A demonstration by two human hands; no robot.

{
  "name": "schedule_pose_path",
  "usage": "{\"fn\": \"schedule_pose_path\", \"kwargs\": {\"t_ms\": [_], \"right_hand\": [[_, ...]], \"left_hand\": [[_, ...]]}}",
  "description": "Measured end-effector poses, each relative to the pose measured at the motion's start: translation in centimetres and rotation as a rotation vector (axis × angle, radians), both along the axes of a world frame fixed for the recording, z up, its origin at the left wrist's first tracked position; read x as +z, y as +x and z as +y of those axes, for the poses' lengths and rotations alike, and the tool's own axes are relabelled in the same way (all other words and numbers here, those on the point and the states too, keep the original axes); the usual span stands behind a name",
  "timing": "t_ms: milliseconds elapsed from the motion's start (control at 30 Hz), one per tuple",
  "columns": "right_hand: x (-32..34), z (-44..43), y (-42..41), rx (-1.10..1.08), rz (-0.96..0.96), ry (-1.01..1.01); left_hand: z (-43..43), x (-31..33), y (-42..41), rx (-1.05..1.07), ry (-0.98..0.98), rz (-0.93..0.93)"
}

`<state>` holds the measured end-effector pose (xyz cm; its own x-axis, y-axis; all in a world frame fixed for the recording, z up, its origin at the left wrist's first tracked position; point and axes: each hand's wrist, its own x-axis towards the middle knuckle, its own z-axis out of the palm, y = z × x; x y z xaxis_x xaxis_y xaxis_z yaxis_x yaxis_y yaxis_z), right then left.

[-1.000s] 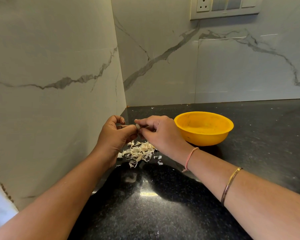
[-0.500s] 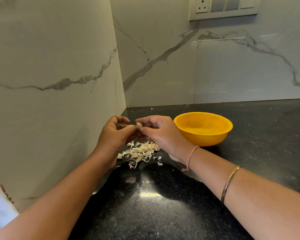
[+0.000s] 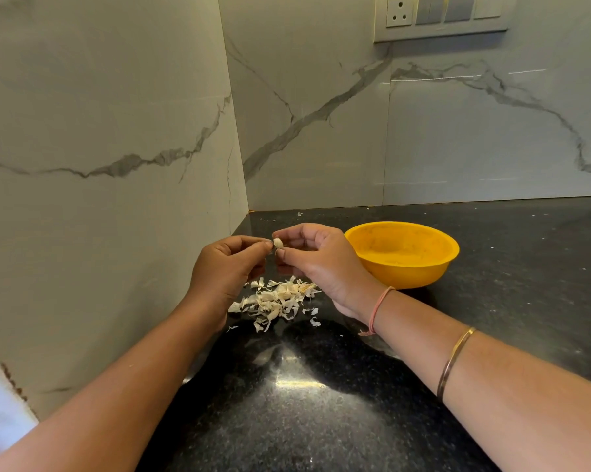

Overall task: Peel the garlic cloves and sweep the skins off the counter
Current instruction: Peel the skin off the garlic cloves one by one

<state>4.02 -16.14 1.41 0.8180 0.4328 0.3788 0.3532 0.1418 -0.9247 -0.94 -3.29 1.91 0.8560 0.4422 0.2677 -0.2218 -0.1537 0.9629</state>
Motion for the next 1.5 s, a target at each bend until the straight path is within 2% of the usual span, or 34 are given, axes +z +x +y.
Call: {"fn": "schedule_pose_path", "kwargs": {"t_ms": [233,433,733,1167,1367,1500], "right_hand": [[-0.13,0.23,-0.02,-0.188,-0.372,-0.225],[0.03,0.03,-0.27,-0.212,-0.456,-0.298],[0.15,0.22,-0.13,-0.2,-0.372,-0.233],[0.15,0.24,-0.19,-0.266,-0.505,-0.336],[0.12,0.41,-0.23,-0.213,-0.393,-0.269],[0.32,0.2,-0.22,-0.083,-0.177,-0.163]], "left_hand": [[0.05,0.0,0.0,-0.017,-0.023,0.012],[0.14,-0.15,0.23,-0.051,-0.112,0.053],[0.19,-0.14,0.23,-0.068,-0.184,0.041],[0.16,-0.34,0.27,-0.065,-0.132,0.049],[0.22,-0.35,0.36,-0.042,-0.123,0.034],[0.36,-0.38,0.43,-0.038,-0.116,0.025]]}}
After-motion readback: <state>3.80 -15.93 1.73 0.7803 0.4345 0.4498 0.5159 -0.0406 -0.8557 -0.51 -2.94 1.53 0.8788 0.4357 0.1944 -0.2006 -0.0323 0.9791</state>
